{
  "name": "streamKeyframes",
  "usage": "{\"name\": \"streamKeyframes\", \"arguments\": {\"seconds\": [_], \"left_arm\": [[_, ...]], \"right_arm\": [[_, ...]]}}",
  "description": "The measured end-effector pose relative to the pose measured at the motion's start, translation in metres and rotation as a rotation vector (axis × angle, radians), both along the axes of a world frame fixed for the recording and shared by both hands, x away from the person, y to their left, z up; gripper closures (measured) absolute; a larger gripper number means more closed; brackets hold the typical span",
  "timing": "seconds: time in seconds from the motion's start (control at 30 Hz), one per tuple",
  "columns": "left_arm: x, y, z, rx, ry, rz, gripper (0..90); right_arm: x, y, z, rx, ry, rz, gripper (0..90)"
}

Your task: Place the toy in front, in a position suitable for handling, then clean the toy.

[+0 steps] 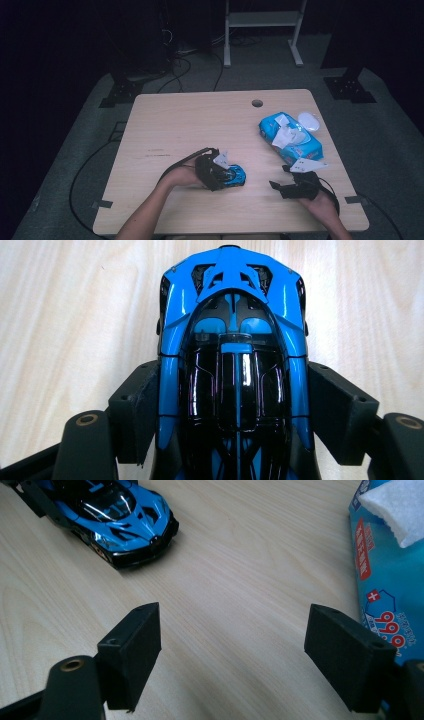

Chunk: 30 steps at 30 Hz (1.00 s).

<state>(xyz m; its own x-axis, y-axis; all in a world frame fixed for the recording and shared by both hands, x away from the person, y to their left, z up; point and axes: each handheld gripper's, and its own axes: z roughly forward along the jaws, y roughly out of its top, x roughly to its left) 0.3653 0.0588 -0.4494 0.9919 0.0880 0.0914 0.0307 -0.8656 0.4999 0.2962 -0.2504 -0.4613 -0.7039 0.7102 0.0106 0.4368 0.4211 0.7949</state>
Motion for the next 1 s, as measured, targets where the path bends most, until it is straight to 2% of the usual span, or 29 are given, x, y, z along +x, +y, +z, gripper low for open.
{"name": "streamKeyframes", "arguments": {"seconds": [0.03, 0.07, 0.13, 0.17, 0.2, 0.23, 0.27, 0.4, 0.43, 0.53, 0.6, 0.7, 0.8, 0.83, 0.9, 0.93, 0.97, 1.0], "left_arm": [[0.000, 0.000, -0.002, 0.009, 0.003, 0.005, 28.1], [0.001, 0.001, -0.003, -0.005, 0.014, 0.013, 27.9], [0.001, 0.002, -0.003, -0.007, 0.014, 0.015, 27.2], [-0.001, 0.003, -0.002, -0.012, -0.013, 0.010, 26.3], [-0.001, 0.003, -0.002, -0.012, -0.013, 0.010, 25.5], [-0.007, 0.005, 0.002, -0.048, -0.020, 0.005, 21.2], [-0.007, 0.005, 0.002, -0.048, -0.020, 0.005, 19.2], [-0.016, 0.018, 0.010, -0.100, -0.039, 0.031, 17.0], [-0.016, 0.018, 0.010, -0.100, -0.039, 0.031, 16.9], [-0.022, 0.032, 0.011, -0.141, -0.052, 0.087, 14.0], [-0.025, 0.036, 0.011, -0.149, -0.057, 0.093, 13.7], [-0.029, 0.054, 0.013, -0.188, -0.066, 0.131, 11.7], [-0.029, 0.062, 0.014, -0.213, -0.074, 0.155, 11.3], [-0.030, 0.069, 0.015, -0.250, -0.076, 0.176, 11.3], [-0.032, 0.074, 0.015, -0.287, -0.082, 0.184, 11.3], [-0.032, 0.074, 0.015, -0.287, -0.082, 0.184, 11.3], [-0.034, 0.079, 0.015, -0.295, -0.085, 0.189, 11.3], [-0.034, 0.080, 0.014, -0.307, -0.087, 0.195, 11.3]], "right_arm": [[0.000, 0.000, 0.000, -0.002, 0.001, -0.001, 21.7], [0.000, 0.000, 0.000, -0.003, 0.001, -0.002, 21.7], [0.001, 0.000, -0.001, -0.004, 0.002, -0.003, 21.7], [0.001, 0.000, -0.001, -0.005, 0.009, -0.010, 21.7], [0.001, 0.000, -0.001, -0.005, 0.009, -0.010, 21.7], [0.002, 0.001, -0.001, -0.009, 0.010, -0.016, 21.7], [0.002, 0.001, -0.001, -0.009, 0.010, -0.016, 21.7], [0.002, 0.002, 0.000, 0.002, 0.003, -0.034, 21.7], [0.002, 0.002, 0.000, 0.002, 0.003, -0.034, 21.7], [0.001, 0.004, 0.003, 0.002, 0.003, -0.029, 21.8], [-0.001, 0.005, 0.008, -0.002, -0.013, -0.021, 21.9], [0.001, 0.005, 0.021, 0.006, -0.055, -0.019, 22.4], [0.006, 0.004, 0.029, 0.001, -0.070, -0.024, 22.3], [0.012, 0.000, 0.037, 0.001, -0.084, -0.038, 22.3], [0.019, -0.003, 0.046, -0.003, -0.096, -0.053, 22.3], [0.019, -0.003, 0.046, -0.003, -0.096, -0.053, 22.3], [0.026, -0.006, 0.054, -0.008, -0.111, -0.072, 22.3], [0.029, -0.006, 0.057, -0.011, -0.115, -0.080, 22.4]]}}
